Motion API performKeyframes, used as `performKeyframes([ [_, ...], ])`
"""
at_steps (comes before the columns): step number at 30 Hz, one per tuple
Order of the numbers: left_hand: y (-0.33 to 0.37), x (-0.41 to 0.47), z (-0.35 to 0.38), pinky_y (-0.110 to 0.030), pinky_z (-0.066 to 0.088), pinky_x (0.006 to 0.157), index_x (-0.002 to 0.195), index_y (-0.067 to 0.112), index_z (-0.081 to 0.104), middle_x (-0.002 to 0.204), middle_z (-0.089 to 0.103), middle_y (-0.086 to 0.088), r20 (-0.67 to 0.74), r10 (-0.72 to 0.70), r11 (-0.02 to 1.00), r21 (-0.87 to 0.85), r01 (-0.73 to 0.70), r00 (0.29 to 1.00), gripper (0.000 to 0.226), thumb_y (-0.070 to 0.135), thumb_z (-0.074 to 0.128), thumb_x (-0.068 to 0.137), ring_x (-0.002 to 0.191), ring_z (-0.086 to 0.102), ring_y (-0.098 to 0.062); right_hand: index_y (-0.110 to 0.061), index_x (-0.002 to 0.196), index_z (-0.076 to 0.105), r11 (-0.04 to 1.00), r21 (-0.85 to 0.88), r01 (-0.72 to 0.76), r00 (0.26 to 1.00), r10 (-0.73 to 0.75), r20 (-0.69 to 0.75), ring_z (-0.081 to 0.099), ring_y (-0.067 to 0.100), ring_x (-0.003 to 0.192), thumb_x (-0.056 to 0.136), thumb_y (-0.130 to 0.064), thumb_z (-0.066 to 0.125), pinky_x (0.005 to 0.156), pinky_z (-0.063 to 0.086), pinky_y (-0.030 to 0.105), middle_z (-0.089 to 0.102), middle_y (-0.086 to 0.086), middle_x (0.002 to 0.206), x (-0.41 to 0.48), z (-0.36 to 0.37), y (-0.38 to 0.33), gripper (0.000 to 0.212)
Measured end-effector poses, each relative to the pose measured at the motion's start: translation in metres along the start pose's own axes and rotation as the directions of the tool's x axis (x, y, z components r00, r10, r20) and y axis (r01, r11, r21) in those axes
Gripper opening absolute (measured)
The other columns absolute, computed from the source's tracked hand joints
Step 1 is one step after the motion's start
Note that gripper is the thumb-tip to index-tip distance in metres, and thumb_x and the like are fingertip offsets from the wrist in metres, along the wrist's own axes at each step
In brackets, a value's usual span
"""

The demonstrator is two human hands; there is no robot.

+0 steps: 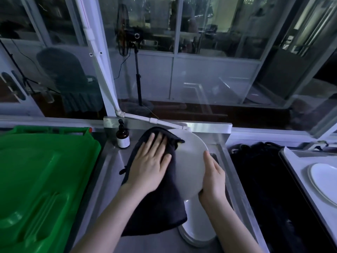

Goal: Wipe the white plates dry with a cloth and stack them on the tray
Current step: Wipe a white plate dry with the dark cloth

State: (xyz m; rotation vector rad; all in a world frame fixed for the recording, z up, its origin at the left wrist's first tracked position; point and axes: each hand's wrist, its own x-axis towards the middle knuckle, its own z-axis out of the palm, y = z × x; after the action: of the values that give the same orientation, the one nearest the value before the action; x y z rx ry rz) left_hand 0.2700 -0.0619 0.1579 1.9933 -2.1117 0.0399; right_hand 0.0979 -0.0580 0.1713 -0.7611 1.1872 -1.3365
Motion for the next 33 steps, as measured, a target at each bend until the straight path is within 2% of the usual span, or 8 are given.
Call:
performKeyframes([
  [2, -0.002, -0.01, 0.001, -0.035, -0.006, 0.122, 0.155, 0.017, 0.001, 0.164, -0.006, 0.002, 0.025, -0.024, 1.0, 0.014, 0.024, 0.999, 0.059, 0.044, 0.014, 0.104, 0.149, -0.018, -0.019, -0.024, 0.071, 0.075, 1.0, -0.006, 0.02, 0.999, -0.02, -0.035, 0.069, 0.027, 0.071, 0.097, -0.044, 0.06, 0.066, 0.055, 0.045, 0.074, 0.003, 0.073, 0.006, -0.005, -0.012, 0.036],
  [7, 0.041, -0.052, -0.007, -0.045, 0.006, 0.12, 0.151, 0.014, 0.031, 0.16, 0.014, 0.007, -0.06, 0.12, 0.978, -0.166, -0.128, 0.991, 0.061, 0.043, 0.017, 0.099, 0.151, 0.006, -0.02, -0.038, 0.08, 0.079, 0.997, 0.072, 0.034, 0.999, -0.033, -0.014, 0.076, 0.024, 0.085, 0.097, -0.045, 0.059, 0.072, 0.062, 0.043, 0.079, 0.001, 0.089, 0.018, -0.011, -0.028, 0.028],
  [13, 0.078, -0.01, -0.013, -0.033, -0.007, 0.121, 0.156, 0.028, 0.014, 0.162, -0.003, 0.015, -0.039, 0.194, 0.974, -0.109, -0.197, 0.98, 0.069, 0.05, 0.001, 0.092, 0.149, -0.012, -0.008, -0.031, 0.088, 0.082, 0.997, 0.072, -0.023, 0.998, 0.018, 0.068, 0.074, 0.013, 0.096, 0.1, -0.038, 0.055, 0.078, 0.056, 0.024, 0.079, 0.001, 0.098, 0.006, -0.012, -0.014, 0.03],
  [19, 0.052, 0.028, -0.008, -0.038, -0.004, 0.122, 0.156, 0.021, 0.007, 0.164, -0.006, 0.006, -0.015, -0.018, 1.0, -0.015, 0.018, 1.0, 0.057, 0.043, 0.02, 0.105, 0.15, -0.012, -0.013, -0.026, 0.077, 0.079, 0.999, 0.048, -0.004, 1.0, 0.003, 0.015, 0.073, 0.025, 0.08, 0.097, -0.043, 0.06, 0.072, 0.058, 0.041, 0.078, 0.007, 0.084, 0.015, -0.032, -0.029, 0.032],
  [22, 0.051, 0.016, -0.005, -0.04, -0.009, 0.12, 0.156, 0.02, 0.003, 0.164, -0.01, 0.007, 0.023, -0.081, 0.996, -0.043, 0.082, 0.996, 0.059, 0.042, 0.02, 0.105, 0.149, -0.019, -0.014, -0.027, 0.082, 0.079, 0.997, 0.061, 0.043, 0.999, -0.041, -0.028, 0.075, 0.027, 0.079, 0.097, -0.043, 0.06, 0.066, 0.06, 0.039, 0.078, 0.009, 0.088, 0.025, -0.045, -0.044, 0.03],
  [25, 0.074, -0.014, -0.002, -0.038, -0.015, 0.118, 0.156, 0.022, 0.004, 0.162, -0.007, 0.013, -0.008, 0.011, 0.992, -0.127, -0.012, 1.0, 0.065, 0.05, 0.008, 0.098, 0.148, -0.021, -0.01, -0.022, 0.08, 0.079, 0.996, 0.075, 0.051, 0.998, -0.048, -0.043, 0.073, 0.027, 0.078, 0.097, -0.043, 0.059, 0.065, 0.057, 0.035, 0.078, 0.008, 0.088, 0.03, -0.048, -0.049, 0.033],
  [30, 0.11, -0.017, -0.003, -0.04, -0.007, 0.12, 0.156, 0.024, 0.013, 0.163, -0.001, 0.015, -0.088, 0.089, 0.977, -0.187, -0.104, 0.992, 0.067, 0.05, 0.005, 0.094, 0.15, -0.012, -0.008, -0.026, 0.092, 0.081, 0.995, 0.091, 0.04, 0.998, -0.043, 0.04, 0.072, 0.025, 0.103, 0.1, -0.04, 0.056, 0.092, 0.055, 0.04, 0.078, 0.007, 0.101, 0.019, -0.04, -0.038, 0.029],
  [33, 0.102, 0.009, -0.011, -0.041, -0.007, 0.121, 0.156, 0.026, 0.008, 0.162, -0.006, 0.015, -0.092, 0.113, 0.984, -0.13, -0.124, 0.989, 0.073, 0.055, -0.002, 0.09, 0.149, -0.014, -0.009, -0.035, 0.092, 0.081, 0.999, 0.051, 0.016, 0.994, -0.021, 0.107, 0.073, 0.014, 0.099, 0.098, -0.044, 0.058, 0.081, 0.057, 0.03, 0.079, -0.002, 0.098, 0.009, -0.037, -0.032, 0.026],
])
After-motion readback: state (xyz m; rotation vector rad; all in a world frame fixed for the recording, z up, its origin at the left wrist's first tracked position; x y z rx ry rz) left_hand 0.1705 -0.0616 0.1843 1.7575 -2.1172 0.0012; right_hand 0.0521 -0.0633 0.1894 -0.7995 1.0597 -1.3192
